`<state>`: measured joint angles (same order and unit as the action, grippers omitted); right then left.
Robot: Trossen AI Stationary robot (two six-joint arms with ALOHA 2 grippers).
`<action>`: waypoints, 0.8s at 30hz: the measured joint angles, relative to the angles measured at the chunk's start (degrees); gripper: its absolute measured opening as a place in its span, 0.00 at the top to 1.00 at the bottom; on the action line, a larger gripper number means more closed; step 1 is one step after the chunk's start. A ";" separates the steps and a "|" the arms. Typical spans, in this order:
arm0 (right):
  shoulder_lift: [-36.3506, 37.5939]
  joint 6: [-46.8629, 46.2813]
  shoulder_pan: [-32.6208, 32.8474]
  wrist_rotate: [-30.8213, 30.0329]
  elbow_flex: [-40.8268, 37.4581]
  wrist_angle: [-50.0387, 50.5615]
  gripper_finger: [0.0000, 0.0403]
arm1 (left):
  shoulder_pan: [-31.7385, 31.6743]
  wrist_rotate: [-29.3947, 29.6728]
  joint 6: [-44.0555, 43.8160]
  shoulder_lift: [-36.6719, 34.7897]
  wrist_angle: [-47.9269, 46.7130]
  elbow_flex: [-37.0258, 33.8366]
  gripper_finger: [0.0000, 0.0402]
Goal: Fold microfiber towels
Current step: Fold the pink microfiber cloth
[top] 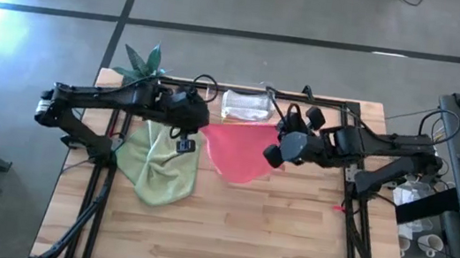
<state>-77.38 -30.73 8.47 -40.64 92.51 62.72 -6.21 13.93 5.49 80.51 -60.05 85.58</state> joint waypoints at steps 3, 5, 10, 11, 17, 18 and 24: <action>-0.09 2.20 -1.69 -0.64 0.00 0.00 0.98 | -1.60 2.20 2.92 1.29 0.02 0.35 1.00; -0.27 4.39 -2.52 -2.01 0.00 -0.01 0.98 | -2.26 4.26 4.44 1.91 -0.01 0.99 1.00; -0.42 11.71 -3.28 -8.38 -0.04 -0.18 0.98 | -2.50 5.12 4.96 1.71 -0.87 4.38 1.00; -0.42 12.42 -3.29 -8.66 -0.04 -0.41 0.98 | -2.24 5.12 4.58 1.40 -1.22 4.96 1.00; -0.66 9.68 -1.13 -0.82 -0.19 -0.55 0.98 | -0.63 -2.88 -3.85 0.65 -5.77 5.68 1.00; -0.68 8.39 -0.30 1.26 -0.64 -0.75 0.98 | -0.18 -5.75 -6.01 0.75 -6.42 5.03 1.00; -2.43 -1.13 5.34 8.14 -6.37 -3.01 0.98 | 4.68 -14.04 -15.38 0.92 -5.26 -2.81 1.00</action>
<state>-79.82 -31.86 13.82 -32.51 86.14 59.70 -1.53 -0.11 -9.88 81.43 -65.31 82.77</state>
